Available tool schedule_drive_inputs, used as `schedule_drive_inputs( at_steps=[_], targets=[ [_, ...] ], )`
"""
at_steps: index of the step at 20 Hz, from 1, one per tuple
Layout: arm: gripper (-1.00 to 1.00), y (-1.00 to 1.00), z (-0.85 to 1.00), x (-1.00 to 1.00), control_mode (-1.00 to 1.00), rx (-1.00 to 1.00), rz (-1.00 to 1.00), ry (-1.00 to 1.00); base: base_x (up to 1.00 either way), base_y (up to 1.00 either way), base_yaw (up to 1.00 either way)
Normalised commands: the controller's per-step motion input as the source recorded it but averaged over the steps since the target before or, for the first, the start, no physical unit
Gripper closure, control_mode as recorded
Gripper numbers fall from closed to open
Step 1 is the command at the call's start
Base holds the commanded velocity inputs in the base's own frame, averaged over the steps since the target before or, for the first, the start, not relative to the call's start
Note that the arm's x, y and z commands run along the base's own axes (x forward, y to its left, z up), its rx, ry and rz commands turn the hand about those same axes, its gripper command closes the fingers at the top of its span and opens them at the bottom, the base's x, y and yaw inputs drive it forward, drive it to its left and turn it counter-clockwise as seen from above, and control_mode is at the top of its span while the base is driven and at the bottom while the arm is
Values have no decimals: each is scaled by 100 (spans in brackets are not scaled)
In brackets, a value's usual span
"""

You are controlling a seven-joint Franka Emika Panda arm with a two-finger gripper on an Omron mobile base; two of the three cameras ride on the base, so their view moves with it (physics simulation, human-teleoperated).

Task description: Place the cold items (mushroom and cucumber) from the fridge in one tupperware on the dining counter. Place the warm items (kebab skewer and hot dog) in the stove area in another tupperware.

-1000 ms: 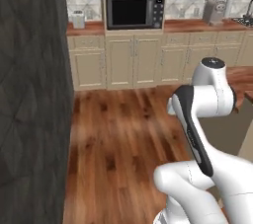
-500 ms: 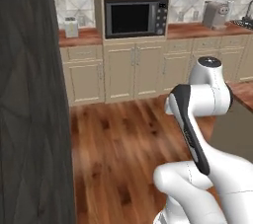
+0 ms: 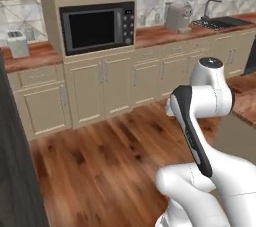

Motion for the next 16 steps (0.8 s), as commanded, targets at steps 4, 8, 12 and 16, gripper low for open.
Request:
schedule_drive_inputs(
  at_steps=[4, 8, 12, 16],
  targets=[
    [-100, 0, 0, 0, 100, 0, 0, 0, 100, 62, -51],
    [-100, 0, 0, 0, 100, 0, 0, 0, 100, 65, -55],
    [-100, 0, 0, 0, 100, 0, 0, 0, 100, 64, -58],
    [-100, 0, 0, 0, 100, 0, 0, 0, 100, 64, -57]
  ],
)
